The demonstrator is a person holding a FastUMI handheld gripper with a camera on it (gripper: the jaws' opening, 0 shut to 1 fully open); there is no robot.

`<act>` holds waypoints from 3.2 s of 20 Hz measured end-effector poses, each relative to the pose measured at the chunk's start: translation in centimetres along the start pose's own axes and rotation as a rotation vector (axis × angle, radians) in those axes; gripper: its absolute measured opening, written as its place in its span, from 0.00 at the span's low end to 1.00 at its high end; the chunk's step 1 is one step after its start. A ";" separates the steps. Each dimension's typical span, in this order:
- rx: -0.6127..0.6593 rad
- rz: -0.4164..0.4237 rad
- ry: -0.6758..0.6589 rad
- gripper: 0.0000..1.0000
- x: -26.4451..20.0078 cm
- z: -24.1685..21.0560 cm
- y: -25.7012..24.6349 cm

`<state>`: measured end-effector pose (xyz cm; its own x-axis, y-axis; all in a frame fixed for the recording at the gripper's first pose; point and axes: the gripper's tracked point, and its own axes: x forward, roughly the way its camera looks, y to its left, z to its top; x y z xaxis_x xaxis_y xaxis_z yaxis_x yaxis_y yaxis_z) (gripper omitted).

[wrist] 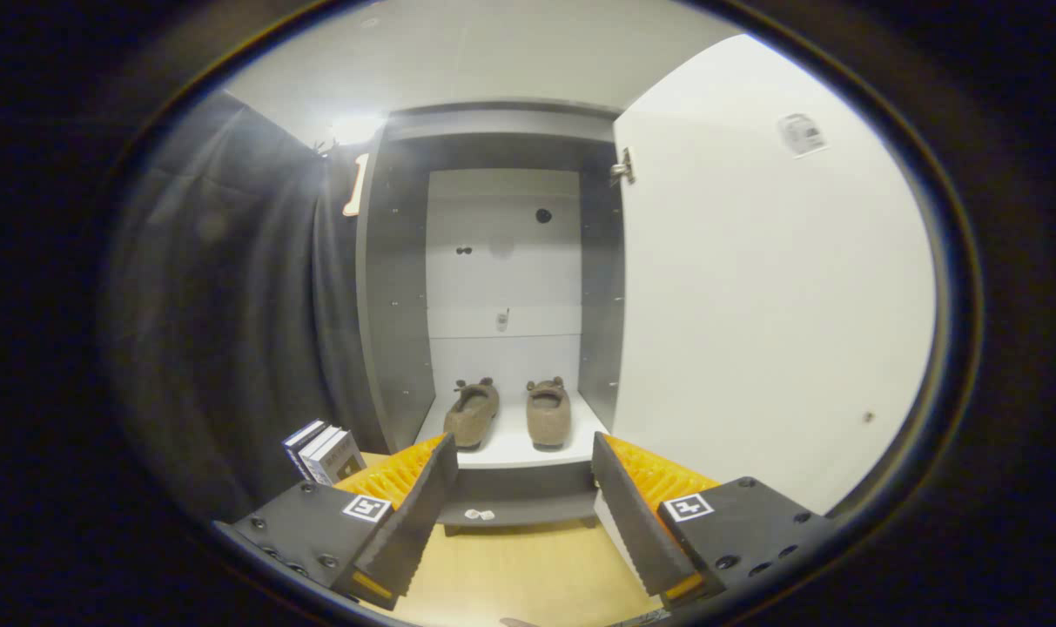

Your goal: Open the shoe cabinet door, grab the shoes and put them into the shoe cabinet, then close the shoe cabinet door.

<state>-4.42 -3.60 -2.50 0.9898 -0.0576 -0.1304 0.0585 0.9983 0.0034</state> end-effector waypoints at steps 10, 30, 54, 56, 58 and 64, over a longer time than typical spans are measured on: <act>0.009 -0.226 -0.059 0.97 -10.9 2.0 -17.1; -0.011 0.045 -0.004 0.97 2.3 2.0 -28.9; 0.007 0.065 -0.028 0.97 0.2 1.3 -14.3; 0.000 0.072 -0.031 0.97 0.3 1.3 -12.7; 0.004 0.082 -0.035 0.97 0.5 1.2 -10.9; 0.010 0.118 -0.063 0.97 1.6 1.6 -5.9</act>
<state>-2.92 -9.56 -1.13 0.9961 0.0597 -0.0655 -0.0581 0.9980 0.0252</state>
